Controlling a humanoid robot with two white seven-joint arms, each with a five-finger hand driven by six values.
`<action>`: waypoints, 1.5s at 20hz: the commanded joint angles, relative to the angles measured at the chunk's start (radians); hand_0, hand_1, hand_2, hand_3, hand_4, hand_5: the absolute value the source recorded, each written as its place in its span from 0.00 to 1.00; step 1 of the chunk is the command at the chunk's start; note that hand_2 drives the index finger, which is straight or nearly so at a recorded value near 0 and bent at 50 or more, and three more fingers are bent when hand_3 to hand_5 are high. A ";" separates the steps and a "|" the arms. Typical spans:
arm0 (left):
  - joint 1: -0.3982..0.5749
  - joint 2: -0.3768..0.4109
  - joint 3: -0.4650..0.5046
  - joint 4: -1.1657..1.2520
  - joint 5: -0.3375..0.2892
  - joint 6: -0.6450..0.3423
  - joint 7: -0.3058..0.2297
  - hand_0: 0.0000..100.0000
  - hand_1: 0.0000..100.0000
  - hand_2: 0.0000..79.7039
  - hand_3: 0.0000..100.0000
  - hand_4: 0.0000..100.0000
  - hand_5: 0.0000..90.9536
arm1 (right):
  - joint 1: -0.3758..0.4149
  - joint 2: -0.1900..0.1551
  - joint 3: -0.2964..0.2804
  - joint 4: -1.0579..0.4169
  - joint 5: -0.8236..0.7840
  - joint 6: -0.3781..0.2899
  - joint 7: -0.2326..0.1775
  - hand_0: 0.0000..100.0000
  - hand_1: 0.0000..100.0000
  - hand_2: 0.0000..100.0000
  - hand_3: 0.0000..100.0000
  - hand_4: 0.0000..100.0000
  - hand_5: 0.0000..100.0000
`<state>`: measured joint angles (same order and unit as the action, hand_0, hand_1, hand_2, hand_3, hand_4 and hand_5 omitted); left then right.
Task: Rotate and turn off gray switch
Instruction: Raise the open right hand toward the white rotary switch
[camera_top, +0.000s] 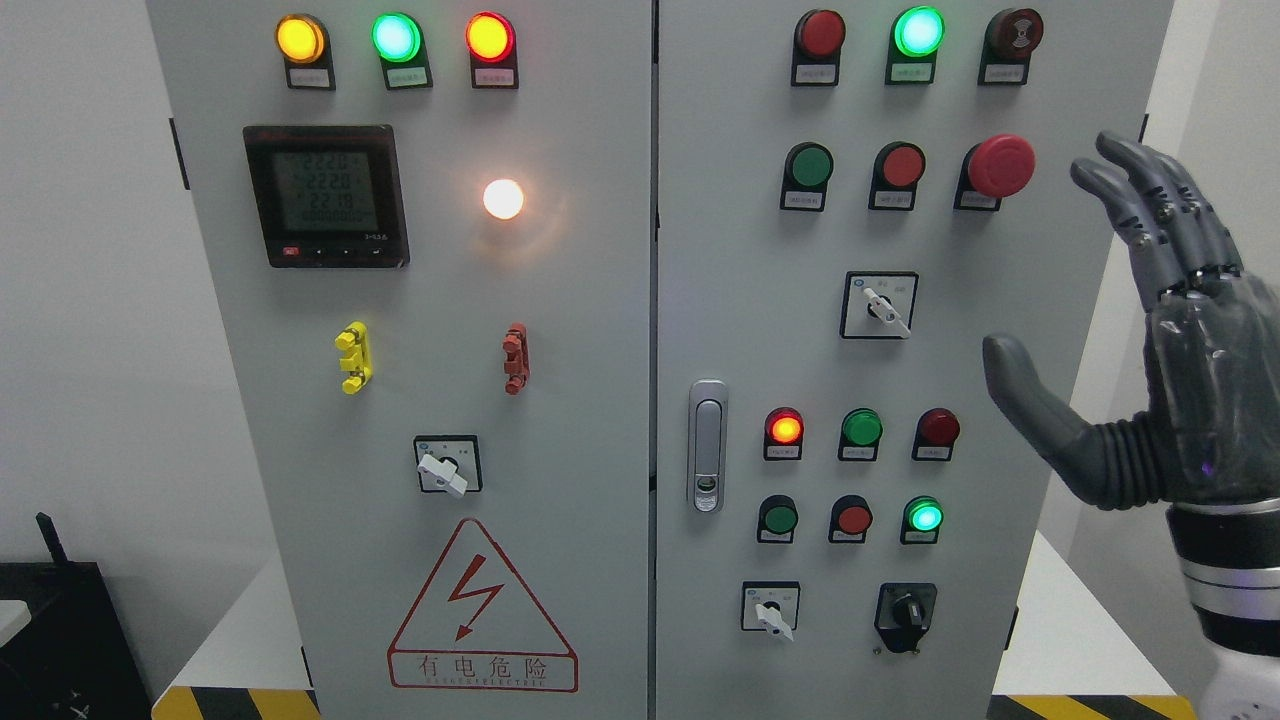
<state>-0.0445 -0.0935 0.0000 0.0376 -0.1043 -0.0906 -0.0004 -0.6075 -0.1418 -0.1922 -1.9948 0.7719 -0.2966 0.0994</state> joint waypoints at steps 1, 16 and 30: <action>0.000 0.000 0.032 0.001 0.000 0.000 0.000 0.12 0.39 0.00 0.00 0.00 0.00 | -0.005 -0.001 0.002 -0.001 0.000 0.001 0.000 0.37 0.27 0.06 0.04 0.00 0.00; 0.000 0.000 0.032 0.001 0.000 0.000 0.000 0.12 0.39 0.00 0.00 0.00 0.00 | -0.009 -0.001 0.000 0.022 0.003 0.042 -0.003 0.16 0.28 0.07 0.16 0.11 0.02; 0.000 0.001 0.032 -0.001 0.000 0.000 0.000 0.12 0.39 0.00 0.00 0.00 0.00 | -0.009 0.014 0.005 0.120 0.024 0.043 -0.069 0.14 0.35 0.24 0.63 0.63 0.77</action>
<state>-0.0445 -0.0935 0.0000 0.0376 -0.1043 -0.0906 -0.0004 -0.6164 -0.1393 -0.1905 -1.9364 0.7803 -0.2550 0.0530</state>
